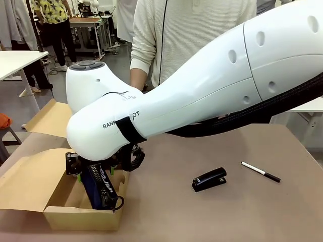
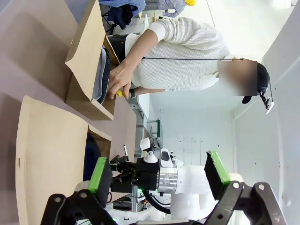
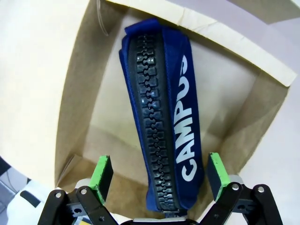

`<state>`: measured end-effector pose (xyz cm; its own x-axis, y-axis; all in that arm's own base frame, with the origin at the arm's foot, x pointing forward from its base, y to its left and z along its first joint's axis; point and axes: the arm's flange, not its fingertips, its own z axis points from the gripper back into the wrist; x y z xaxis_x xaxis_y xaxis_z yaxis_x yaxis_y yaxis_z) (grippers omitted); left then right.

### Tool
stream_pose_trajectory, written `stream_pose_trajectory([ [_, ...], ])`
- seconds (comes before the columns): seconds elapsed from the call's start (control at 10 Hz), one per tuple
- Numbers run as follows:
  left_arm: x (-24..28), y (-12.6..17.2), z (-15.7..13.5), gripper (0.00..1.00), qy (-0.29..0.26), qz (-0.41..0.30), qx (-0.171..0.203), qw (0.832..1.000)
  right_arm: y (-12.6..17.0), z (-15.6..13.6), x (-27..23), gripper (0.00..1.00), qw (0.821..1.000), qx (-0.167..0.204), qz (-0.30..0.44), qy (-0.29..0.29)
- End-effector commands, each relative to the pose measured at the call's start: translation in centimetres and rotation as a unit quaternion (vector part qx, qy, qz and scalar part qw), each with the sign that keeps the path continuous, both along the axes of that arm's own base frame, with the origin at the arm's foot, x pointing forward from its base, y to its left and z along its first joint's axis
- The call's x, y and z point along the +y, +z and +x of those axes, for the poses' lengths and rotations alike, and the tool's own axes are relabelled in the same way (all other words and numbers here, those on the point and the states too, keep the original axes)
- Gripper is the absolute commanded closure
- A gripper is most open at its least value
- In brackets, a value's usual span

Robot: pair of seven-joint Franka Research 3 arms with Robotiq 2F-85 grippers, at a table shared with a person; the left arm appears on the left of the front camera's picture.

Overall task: Place items inside the box.
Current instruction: Pick up a Pencil pouch or Stapler and place it inside the Mailer Box closest to the robot.

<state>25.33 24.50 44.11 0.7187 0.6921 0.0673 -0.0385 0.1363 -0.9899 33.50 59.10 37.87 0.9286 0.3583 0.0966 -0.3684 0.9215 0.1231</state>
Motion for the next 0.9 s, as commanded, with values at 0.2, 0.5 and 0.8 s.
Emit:
stream_pose_trajectory([
  [0.2, -0.1, 0.0, -0.2, 0.00, -0.002, 0.002, -0.012, 1.000, 0.2, -0.2, -0.5, 0.00, 1.000, -0.005, 0.001, 0.000],
  [0.5, -0.1, 0.0, -0.2, 0.00, -0.002, 0.002, -0.012, 1.000, 0.6, -0.3, -0.9, 0.00, 1.000, -0.009, 0.005, -0.001],
  [0.8, -0.1, 0.0, -0.2, 0.00, -0.002, 0.002, -0.012, 1.000, 4.9, -1.8, -6.1, 0.00, 0.998, -0.012, 0.061, 0.025],
])
